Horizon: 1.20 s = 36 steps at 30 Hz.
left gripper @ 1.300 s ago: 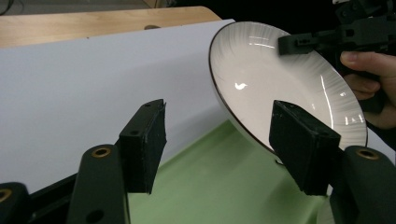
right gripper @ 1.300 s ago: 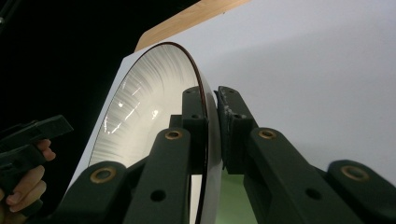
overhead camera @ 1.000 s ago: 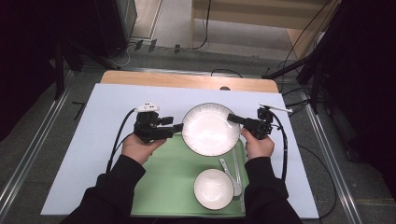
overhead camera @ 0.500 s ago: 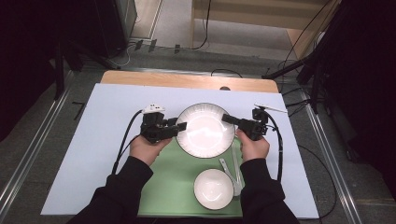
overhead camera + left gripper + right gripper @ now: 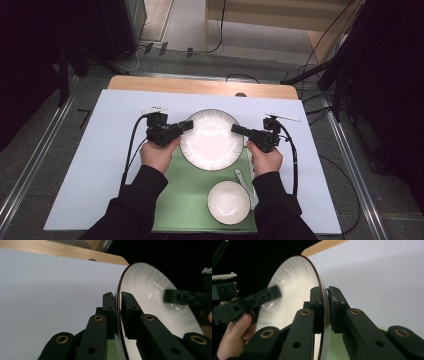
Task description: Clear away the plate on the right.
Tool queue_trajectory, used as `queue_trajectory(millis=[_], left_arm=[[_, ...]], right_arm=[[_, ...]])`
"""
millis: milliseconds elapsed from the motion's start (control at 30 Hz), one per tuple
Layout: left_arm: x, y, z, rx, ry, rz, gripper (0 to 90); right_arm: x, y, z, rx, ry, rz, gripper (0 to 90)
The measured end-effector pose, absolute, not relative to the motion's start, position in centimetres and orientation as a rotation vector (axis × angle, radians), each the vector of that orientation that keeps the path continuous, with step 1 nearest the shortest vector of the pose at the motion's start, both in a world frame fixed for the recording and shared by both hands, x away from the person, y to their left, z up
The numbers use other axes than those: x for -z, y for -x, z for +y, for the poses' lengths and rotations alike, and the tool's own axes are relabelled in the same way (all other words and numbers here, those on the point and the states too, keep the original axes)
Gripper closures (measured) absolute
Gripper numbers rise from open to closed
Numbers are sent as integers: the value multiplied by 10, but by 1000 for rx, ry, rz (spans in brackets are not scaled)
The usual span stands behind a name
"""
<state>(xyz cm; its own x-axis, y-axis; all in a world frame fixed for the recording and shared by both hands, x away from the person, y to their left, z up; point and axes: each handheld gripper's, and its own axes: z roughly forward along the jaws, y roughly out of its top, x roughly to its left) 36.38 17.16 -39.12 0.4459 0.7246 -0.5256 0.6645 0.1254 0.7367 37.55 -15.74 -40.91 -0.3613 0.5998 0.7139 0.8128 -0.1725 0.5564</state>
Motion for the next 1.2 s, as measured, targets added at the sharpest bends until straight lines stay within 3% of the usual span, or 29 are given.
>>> queue_trajectory(millis=[233, 633, 833, 1200], left_arm=[[388, -367, 180, -30, -1606, 1267, 851], [391, -370, 198, -15, -1621, 1308, 847], [393, -371, 215, 10, -1588, 1339, 845], [394, -360, 238, 43, -1615, 1354, 842]], right_arm=[[414, -379, -154, 1531, 1579, -1870, 819], [406, -378, -145, 1605, 1463, -2072, 532], [402, -376, -157, 1623, 1449, -2151, 477], [402, -368, -164, 1601, 1337, -2334, 474]])
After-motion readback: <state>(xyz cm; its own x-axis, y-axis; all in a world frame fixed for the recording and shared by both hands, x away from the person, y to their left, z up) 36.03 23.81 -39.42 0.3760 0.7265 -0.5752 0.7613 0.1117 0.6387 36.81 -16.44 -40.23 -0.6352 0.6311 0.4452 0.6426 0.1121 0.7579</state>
